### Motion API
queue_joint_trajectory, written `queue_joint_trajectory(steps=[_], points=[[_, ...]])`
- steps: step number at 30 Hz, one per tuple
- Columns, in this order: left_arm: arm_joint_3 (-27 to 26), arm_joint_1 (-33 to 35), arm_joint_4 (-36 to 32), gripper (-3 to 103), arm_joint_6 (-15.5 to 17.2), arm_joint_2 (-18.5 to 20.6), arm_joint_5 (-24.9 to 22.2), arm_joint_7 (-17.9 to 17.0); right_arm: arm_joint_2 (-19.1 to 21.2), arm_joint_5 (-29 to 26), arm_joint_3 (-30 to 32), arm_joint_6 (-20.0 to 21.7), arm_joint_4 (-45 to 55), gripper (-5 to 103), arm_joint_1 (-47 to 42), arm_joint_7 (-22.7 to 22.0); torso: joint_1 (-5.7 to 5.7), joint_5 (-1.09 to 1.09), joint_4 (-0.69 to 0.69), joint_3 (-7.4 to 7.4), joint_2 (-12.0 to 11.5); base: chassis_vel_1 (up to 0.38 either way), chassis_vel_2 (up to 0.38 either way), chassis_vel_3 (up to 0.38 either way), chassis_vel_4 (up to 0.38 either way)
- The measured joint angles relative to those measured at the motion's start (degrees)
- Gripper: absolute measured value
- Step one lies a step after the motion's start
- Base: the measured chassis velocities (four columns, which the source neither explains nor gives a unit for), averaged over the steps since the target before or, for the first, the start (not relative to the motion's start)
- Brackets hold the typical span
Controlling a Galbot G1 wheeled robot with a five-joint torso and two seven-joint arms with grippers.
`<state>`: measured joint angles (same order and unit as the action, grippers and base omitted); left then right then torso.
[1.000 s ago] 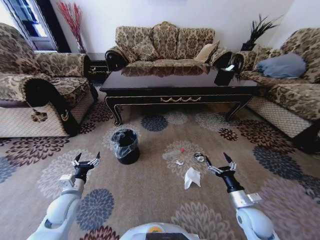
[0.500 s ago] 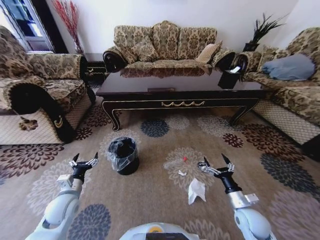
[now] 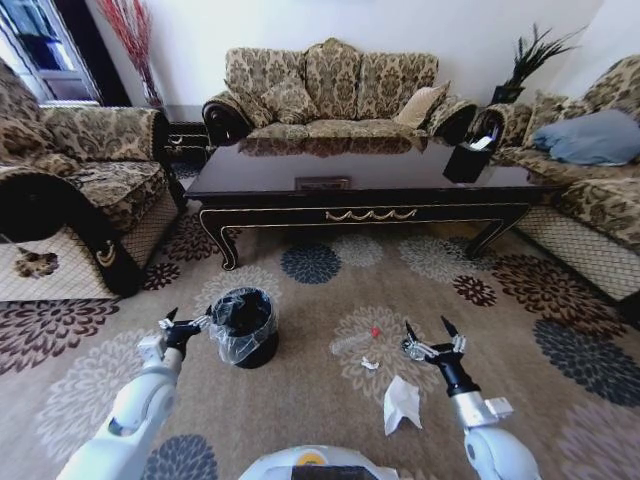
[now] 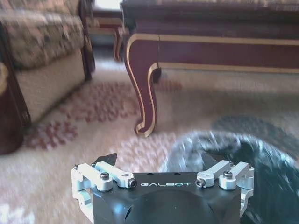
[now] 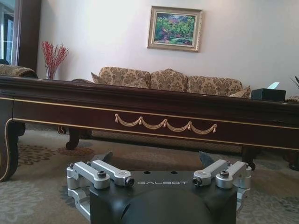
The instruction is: Move to the front of the table and pick up the trash from the floor, then place it into the trash bin.
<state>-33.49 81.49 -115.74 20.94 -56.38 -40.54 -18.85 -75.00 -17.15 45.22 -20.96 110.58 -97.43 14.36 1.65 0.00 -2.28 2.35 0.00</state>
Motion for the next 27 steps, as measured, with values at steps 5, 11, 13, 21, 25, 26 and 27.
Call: queue_joint_trajectory(steps=[5, 11, 13, 21, 25, 26, 27], points=[[2.76, -4.76, 3.27, 100, 2.91, 2.59, -3.87, -0.55, -0.88, 1.11, -0.14, -0.32, -0.51, 100, -0.37, -0.01, 0.01, 0.0, 0.01, 0.01, 0.0, 0.0, 0.0, 0.0, 0.0], [9.12, -10.46, 5.26, 100, 5.13, 2.25, -9.33, -2.45, -1.35, 2.43, -1.09, -0.42, -1.0, 100, -0.19, -0.45, 0.0, 0.0, -0.01, 0.01, 0.0, 0.0, 0.0, 0.0, 0.0], [10.05, -10.95, 5.23, 100, 6.27, 2.21, -10.36, -3.4, -1.38, 2.53, -1.16, -0.42, -1.0, 100, -0.15, -0.58, 0.01, 0.0, -0.02, 0.01, 0.0, 0.0, 0.0, 0.0, 0.0], [9.9, -9.9, 4.07, 100, 10.89, 4.04, -17.87, -7.53, -0.61, 1.17, 0.5, -0.34, -1.14, 100, -0.29, -1.3, 0.0, 0.02, 0.0, 0.0, 0.0, 0.0, 0.0, 0.0, 0.0], [7.34, -9.19, 4.55, 100, 11.13, 4.39, -18.46, -7.73, -0.58, 0.97, 0.47, -0.21, -1.06, 100, -0.2, -1.48, 0.01, -0.02, 0.02, 0.01, 0.0, 0.0, 0.0, 0.0, 0.0], [6.47, -9.17, 4.44, 100, 10.31, 4.34, -18.42, -7.45, -0.68, 0.96, 0.34, -0.16, -0.98, 100, -0.18, -1.48, 0.01, -0.02, 0.02, 0.01, 0.0, 0.0, 0.0, 0.0, 0.0], [5.55, -9.23, 4.07, 100, 8.63, 4.35, -18.06, -6.71, -0.78, 0.97, 0.15, -0.14, -0.98, 100, -0.19, -1.47, 0.01, -0.02, 0.03, 0.01, 0.0, 0.0, 0.0, 0.0, 0.0]])
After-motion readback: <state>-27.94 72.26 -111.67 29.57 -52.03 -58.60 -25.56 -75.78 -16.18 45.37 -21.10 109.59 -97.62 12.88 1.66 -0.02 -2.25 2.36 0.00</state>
